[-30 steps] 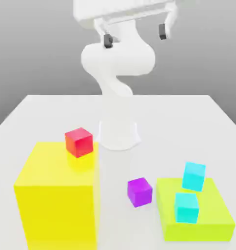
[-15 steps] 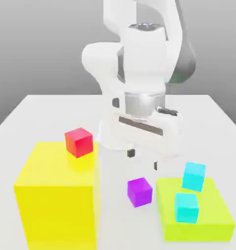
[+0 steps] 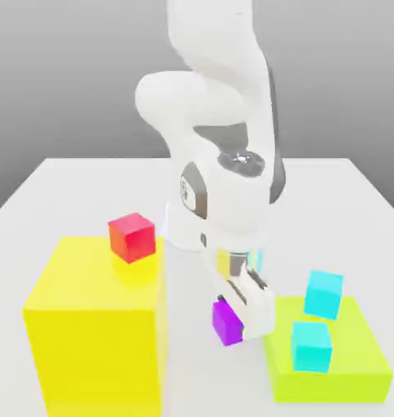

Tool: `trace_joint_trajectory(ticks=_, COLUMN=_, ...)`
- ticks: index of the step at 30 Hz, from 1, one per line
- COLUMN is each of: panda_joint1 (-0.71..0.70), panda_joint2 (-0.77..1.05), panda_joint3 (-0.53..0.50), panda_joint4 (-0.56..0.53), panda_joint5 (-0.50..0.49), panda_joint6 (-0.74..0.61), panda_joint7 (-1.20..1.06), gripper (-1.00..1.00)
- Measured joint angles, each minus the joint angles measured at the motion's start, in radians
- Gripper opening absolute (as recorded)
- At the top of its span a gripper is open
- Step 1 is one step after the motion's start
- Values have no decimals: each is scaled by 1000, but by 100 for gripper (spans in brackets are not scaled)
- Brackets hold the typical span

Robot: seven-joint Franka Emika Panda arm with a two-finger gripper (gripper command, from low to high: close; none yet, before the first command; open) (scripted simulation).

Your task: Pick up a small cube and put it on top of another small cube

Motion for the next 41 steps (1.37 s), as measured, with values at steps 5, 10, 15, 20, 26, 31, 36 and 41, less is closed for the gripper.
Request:
trace_joint_trajectory(ticks=5, panda_joint1=2, panda_joint2=-3, panda_joint3=-1, panda_joint4=-1, panda_joint5=3, panda_joint6=-1, panda_joint7=-2, gripper=-100)
trace_joint_trajectory(ticks=10, panda_joint1=-87, panda_joint2=-163, panda_joint3=147, panda_joint4=-35, panda_joint5=224, panda_joint6=-127, panda_joint7=-165, gripper=-100)
trace_joint_trajectory(ticks=15, panda_joint1=-35, panda_joint2=-291, panda_joint3=143, panda_joint4=-19, panda_joint5=348, panda_joint6=-267, panda_joint7=-286, gripper=-100)
trace_joint_trajectory(ticks=20, panda_joint1=-13, panda_joint2=-293, panda_joint3=154, panda_joint4=103, panda_joint5=334, panda_joint6=-390, panda_joint7=-382, gripper=-100)
trace_joint_trajectory(ticks=26, panda_joint1=25, panda_joint2=-284, panda_joint3=165, panda_joint4=258, panda_joint5=329, panda_joint6=-536, panda_joint7=-510, gripper=-100)
trace_joint_trajectory(ticks=31, panda_joint1=62, panda_joint2=-275, panda_joint3=172, panda_joint4=387, panda_joint5=332, panda_joint6=-657, panda_joint7=-623, gripper=-100)
trace_joint_trajectory(ticks=36, panda_joint1=66, panda_joint2=-171, panda_joint3=169, panda_joint4=405, panda_joint5=291, panda_joint6=-575, panda_joint7=-625, gripper=-100)
trace_joint_trajectory(ticks=41, panda_joint1=67, panda_joint2=-127, panda_joint3=168, panda_joint4=397, panda_joint5=275, panda_joint6=-523, panda_joint7=-614, gripper=100)
